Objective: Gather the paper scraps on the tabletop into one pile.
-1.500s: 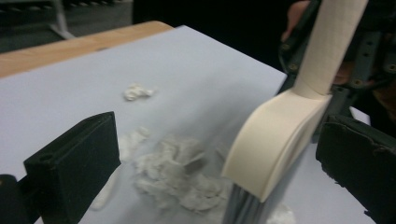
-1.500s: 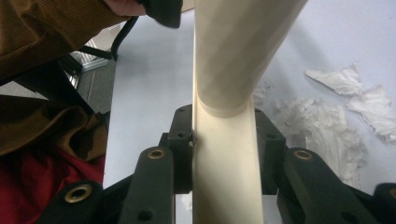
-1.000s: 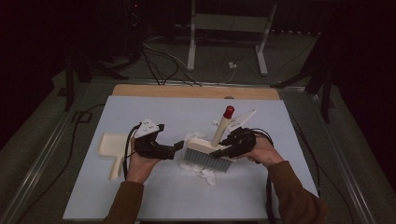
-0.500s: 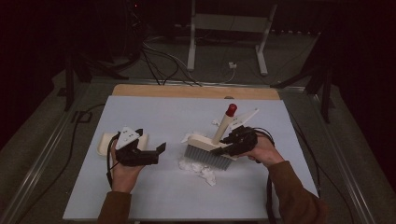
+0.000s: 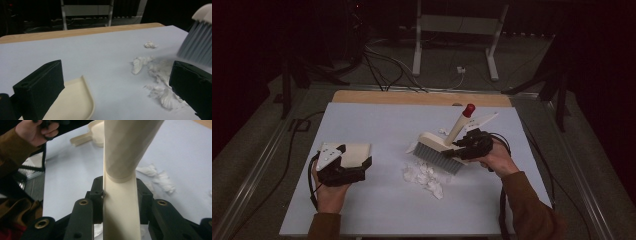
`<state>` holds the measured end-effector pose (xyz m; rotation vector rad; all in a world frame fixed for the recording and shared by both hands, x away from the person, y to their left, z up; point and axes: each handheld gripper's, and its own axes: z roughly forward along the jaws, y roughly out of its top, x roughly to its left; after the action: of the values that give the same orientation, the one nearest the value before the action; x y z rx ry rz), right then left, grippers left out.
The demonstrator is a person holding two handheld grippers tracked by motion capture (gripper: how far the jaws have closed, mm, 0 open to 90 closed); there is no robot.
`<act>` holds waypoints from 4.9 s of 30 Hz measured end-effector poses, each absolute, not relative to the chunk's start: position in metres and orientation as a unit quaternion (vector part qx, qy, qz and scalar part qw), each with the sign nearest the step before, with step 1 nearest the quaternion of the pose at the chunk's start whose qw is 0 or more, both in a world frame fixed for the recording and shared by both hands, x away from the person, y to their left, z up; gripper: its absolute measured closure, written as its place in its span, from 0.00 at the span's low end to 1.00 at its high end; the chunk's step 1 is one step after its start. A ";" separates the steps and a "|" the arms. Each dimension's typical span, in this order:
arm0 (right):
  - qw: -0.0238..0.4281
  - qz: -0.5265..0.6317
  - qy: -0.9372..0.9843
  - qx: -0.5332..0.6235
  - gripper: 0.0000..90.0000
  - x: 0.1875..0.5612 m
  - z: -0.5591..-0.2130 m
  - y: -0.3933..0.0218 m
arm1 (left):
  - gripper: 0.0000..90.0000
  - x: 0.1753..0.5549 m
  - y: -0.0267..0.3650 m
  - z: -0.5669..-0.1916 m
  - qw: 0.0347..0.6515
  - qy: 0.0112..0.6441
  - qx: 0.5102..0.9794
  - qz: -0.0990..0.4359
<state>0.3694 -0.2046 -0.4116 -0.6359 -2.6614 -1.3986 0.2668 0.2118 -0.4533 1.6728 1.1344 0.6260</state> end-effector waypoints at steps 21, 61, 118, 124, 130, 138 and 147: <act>-0.074 -0.465 -0.819 -0.330 0.74 0.394 -0.400 -0.224 | 0.01 0.257 0.231 -0.471 0.474 0.492 0.679 0.269; -0.222 -0.321 -0.809 -0.439 0.74 0.434 -0.434 -0.231 | 0.01 0.254 0.235 -0.473 0.469 0.495 0.680 0.270; -0.168 -0.305 -0.923 -0.166 0.74 0.374 -0.459 -0.151 | 0.01 0.253 0.237 -0.473 0.473 0.499 0.676 0.265; -0.175 -0.316 -0.919 -0.157 0.74 0.371 -0.452 -0.159 | 0.01 0.253 0.237 -0.474 0.473 0.500 0.675 0.265; -0.185 -0.349 -0.900 -0.184 0.74 0.378 -0.436 -0.176 | 0.01 0.254 0.236 -0.474 0.473 0.500 0.677 0.263; -0.143 -0.393 -0.891 -0.175 0.74 0.372 -0.421 -0.190 | 0.01 0.253 0.236 -0.474 0.473 0.500 0.676 0.262; -0.083 -0.422 -0.894 -0.127 0.74 0.352 -0.411 -0.194 | 0.01 0.253 0.236 -0.475 0.472 0.500 0.677 0.262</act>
<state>0.3519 -0.1937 -0.4111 -0.4211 -2.9675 -1.4017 0.2534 0.2358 -0.4748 1.6576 1.2237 0.6426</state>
